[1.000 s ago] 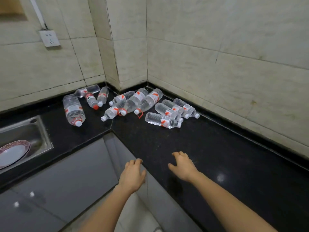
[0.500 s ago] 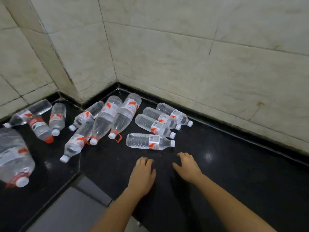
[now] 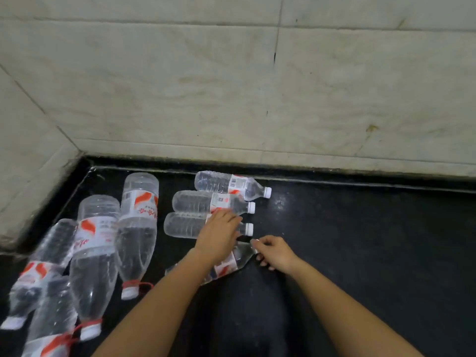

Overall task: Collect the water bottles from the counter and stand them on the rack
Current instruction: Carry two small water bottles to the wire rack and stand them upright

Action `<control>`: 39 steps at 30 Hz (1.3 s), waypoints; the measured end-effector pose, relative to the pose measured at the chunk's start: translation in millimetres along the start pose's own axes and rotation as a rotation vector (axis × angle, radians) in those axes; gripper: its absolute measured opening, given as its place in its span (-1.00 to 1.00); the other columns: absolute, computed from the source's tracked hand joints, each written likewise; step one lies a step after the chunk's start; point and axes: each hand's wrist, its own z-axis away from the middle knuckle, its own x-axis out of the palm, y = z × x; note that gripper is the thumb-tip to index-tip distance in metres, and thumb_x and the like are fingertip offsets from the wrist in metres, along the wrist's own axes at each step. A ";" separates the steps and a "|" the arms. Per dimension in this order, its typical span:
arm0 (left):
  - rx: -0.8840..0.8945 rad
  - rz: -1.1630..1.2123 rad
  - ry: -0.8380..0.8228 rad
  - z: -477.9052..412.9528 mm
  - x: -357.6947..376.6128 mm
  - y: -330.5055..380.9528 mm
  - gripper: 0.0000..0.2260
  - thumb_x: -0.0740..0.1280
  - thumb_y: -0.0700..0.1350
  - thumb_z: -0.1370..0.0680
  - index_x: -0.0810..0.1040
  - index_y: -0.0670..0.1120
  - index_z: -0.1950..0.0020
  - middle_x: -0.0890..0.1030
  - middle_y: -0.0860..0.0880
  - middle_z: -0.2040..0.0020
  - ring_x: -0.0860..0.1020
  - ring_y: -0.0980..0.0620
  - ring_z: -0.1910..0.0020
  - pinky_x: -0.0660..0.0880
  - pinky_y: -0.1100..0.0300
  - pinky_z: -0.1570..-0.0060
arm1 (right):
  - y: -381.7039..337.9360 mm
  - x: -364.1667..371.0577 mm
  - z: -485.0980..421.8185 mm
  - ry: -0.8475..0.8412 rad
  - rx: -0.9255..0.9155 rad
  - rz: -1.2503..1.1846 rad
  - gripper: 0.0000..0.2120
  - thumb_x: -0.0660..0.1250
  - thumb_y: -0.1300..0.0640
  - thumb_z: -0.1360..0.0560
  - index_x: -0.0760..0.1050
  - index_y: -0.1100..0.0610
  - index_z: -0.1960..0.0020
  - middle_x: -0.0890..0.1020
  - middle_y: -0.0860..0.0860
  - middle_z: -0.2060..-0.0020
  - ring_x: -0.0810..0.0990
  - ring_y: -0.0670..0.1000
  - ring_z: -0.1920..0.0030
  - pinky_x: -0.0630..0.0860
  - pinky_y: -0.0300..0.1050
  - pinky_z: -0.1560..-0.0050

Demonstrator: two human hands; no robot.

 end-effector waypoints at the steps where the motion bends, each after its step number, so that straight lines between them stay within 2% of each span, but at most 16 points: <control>1: 0.040 0.005 -0.048 -7.2 0.2 -2.9 -0.62 0.21 -0.06 -0.59 0.37 -0.05 -0.42 0.43 -0.01 -0.37 0.30 0.02 -0.39 0.05 0.13 -0.45 | -1.1 2.4 -0.5 0.000 0.009 -0.024 -0.72 0.26 -0.07 -0.56 0.53 0.15 -0.04 0.56 0.00 0.34 0.49 -0.07 0.40 0.35 -0.29 0.50; 4: 0.148 -0.017 -0.190 -27.6 0.9 -4.7 -0.62 0.22 -0.09 -0.59 0.37 -0.05 -0.41 0.46 -0.03 -0.35 0.35 0.00 -0.35 0.07 0.15 -0.40 | -1.1 7.6 -2.3 0.006 0.034 -0.103 -0.75 0.23 -0.06 -0.59 0.50 0.13 0.01 0.55 0.00 0.35 0.48 -0.08 0.42 0.31 -0.31 0.54; 8: 0.194 -0.160 -0.350 -42.7 2.1 2.9 -0.55 0.24 -0.06 -0.59 0.28 -0.11 -0.46 0.49 -0.11 -0.29 0.37 -0.09 -0.30 0.27 0.12 -0.24 | 4.3 12.2 2.4 -0.020 0.040 -0.178 -0.77 0.19 -0.02 -0.62 0.47 0.12 0.04 0.57 -0.03 0.31 0.50 -0.12 0.37 0.37 -0.31 0.44; 11: 0.200 -0.229 -0.377 -51.4 -0.7 10.1 -0.68 0.30 -0.09 -0.55 0.46 -0.15 -0.27 0.55 -0.14 -0.18 0.46 -0.11 -0.21 0.38 0.06 -0.14 | 17.2 12.2 10.3 -0.041 0.062 -0.213 -0.76 0.19 -0.05 -0.61 0.46 0.11 0.07 0.60 -0.04 0.26 0.53 -0.14 0.32 0.42 -0.31 0.37; 15: 0.162 -0.098 -0.380 -47.3 -5.6 11.8 -0.83 0.36 -0.07 -0.50 0.54 -0.12 -0.03 0.56 -0.10 -0.06 0.49 -0.07 -0.11 0.35 0.13 0.03 | 32.7 3.4 25.6 -0.023 0.087 -0.253 -0.73 0.21 -0.05 -0.61 0.48 0.13 0.11 0.60 -0.02 0.28 0.53 -0.13 0.33 0.45 -0.32 0.34; 20: 0.144 0.043 -0.229 -19.8 -26.3 29.4 -0.67 0.38 -0.04 -0.50 0.51 -0.07 -0.24 0.54 -0.03 -0.16 0.43 0.01 -0.20 0.38 0.14 -0.13 | 49.4 -31.5 46.7 0.107 0.116 -0.395 -0.77 0.33 0.03 -0.54 0.52 0.21 0.15 0.59 0.04 0.40 0.46 -0.10 0.46 0.41 -0.28 0.45; 24: 0.132 0.263 -0.008 6.6 -45.5 61.1 -0.72 0.43 -0.03 -0.46 0.54 0.01 -0.15 0.55 0.05 -0.06 0.44 0.08 -0.11 0.40 0.16 -0.07 | 63.5 -65.4 79.2 0.196 0.039 -0.426 -0.79 0.40 0.11 -0.49 0.56 0.22 0.25 0.57 0.03 0.44 0.42 -0.13 0.51 0.37 -0.30 0.49; 27: 0.170 0.400 0.149 22.3 -51.1 91.2 -0.73 0.45 -0.06 -0.43 0.55 -0.02 -0.11 0.55 0.08 0.01 0.42 0.10 0.00 0.38 0.15 -0.02 | 67.0 -93.6 108.9 0.249 -0.068 -0.472 -0.79 0.47 0.15 -0.44 0.56 0.20 0.31 0.58 0.06 0.43 0.47 -0.11 0.50 0.42 -0.28 0.47; 29: 0.157 0.452 0.214 30.1 -52.9 113.2 -0.72 0.43 -0.02 -0.42 0.55 -0.03 -0.10 0.55 0.09 0.03 0.42 0.12 0.03 0.34 0.19 0.03 | 69.2 -111.1 130.3 0.303 -0.140 -0.363 -0.80 0.48 0.09 -0.43 0.58 0.21 0.24 0.60 0.07 0.41 0.51 -0.07 0.45 0.46 -0.23 0.39; 31: 0.116 0.499 0.264 37.9 -52.4 138.7 -0.71 0.39 0.03 -0.40 0.55 0.00 -0.09 0.55 0.10 0.04 0.44 0.12 0.02 0.32 0.21 0.05 | 76.0 -126.6 153.7 0.400 -0.206 -0.149 -0.74 0.47 -0.01 -0.41 0.58 0.20 0.18 0.61 0.02 0.39 0.51 -0.07 0.39 0.45 -0.17 0.31; 35: -0.017 0.623 0.352 57.5 -49.0 197.6 -0.74 0.47 -0.12 -0.41 0.57 -0.01 -0.07 0.59 0.08 0.03 0.49 0.05 -0.02 0.36 0.17 -0.01 | 96.7 -159.8 205.0 0.519 -0.352 0.118 -0.81 0.44 -0.01 -0.42 0.56 0.10 0.12 0.65 0.03 0.24 0.53 -0.07 0.29 0.51 -0.09 0.22; 39: -0.075 0.797 0.354 79.8 -35.4 266.2 -0.73 0.49 -0.13 -0.40 0.59 -0.01 -0.08 0.62 0.04 -0.02 0.56 0.04 -0.05 0.49 0.01 -0.13 | 133.2 -197.2 257.9 0.587 -0.453 0.231 -0.81 0.42 0.02 -0.41 0.48 0.11 0.16 0.54 -0.04 0.33 0.43 -0.08 0.33 0.44 -0.07 0.25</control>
